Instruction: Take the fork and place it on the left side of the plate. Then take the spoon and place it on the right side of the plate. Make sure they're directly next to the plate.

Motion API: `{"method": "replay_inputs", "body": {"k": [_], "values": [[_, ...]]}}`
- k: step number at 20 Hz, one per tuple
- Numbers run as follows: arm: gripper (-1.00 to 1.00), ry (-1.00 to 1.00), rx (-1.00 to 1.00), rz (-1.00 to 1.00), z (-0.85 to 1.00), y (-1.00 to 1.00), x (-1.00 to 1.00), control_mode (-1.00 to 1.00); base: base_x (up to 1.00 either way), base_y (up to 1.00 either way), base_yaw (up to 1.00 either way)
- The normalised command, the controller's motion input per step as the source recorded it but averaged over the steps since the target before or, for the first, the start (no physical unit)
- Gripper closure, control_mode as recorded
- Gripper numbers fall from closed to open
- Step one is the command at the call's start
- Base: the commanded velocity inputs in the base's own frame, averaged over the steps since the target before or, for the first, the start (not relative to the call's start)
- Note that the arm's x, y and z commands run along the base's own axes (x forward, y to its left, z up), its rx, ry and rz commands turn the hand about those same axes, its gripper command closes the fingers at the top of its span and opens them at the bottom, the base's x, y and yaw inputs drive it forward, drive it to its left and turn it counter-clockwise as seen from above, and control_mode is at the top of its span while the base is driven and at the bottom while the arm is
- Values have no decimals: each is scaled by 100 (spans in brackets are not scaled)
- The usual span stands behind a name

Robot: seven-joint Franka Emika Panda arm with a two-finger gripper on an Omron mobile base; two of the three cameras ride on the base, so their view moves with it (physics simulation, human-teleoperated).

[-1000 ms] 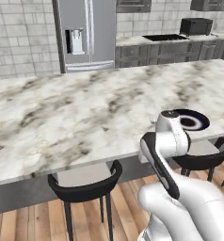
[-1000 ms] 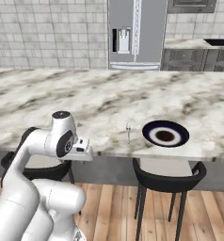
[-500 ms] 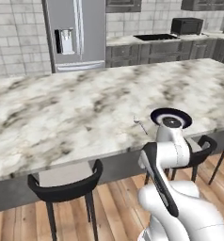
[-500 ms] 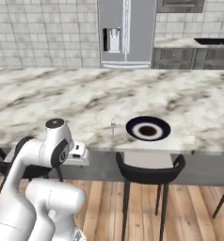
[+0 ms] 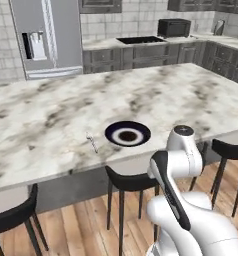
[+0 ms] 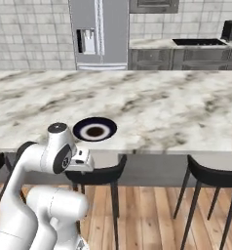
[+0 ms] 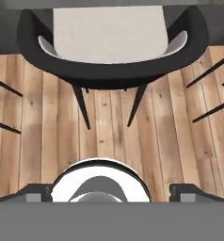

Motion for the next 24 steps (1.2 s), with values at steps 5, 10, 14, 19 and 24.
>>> {"method": "replay_inputs", "body": {"k": [5,10,14,19,24], "values": [[-100,0,0,0,0,0,0,100,0,-100,-6],[-100,0,0,0,0,0,0,100,0,-100,-5],[-100,0,0,0,0,0,0,100,1,-100,-4],[-100,0,0,0,0,0,0,100,6,-100,-3],[-100,0,0,0,0,0,0,100,16,-100,-1]]}}
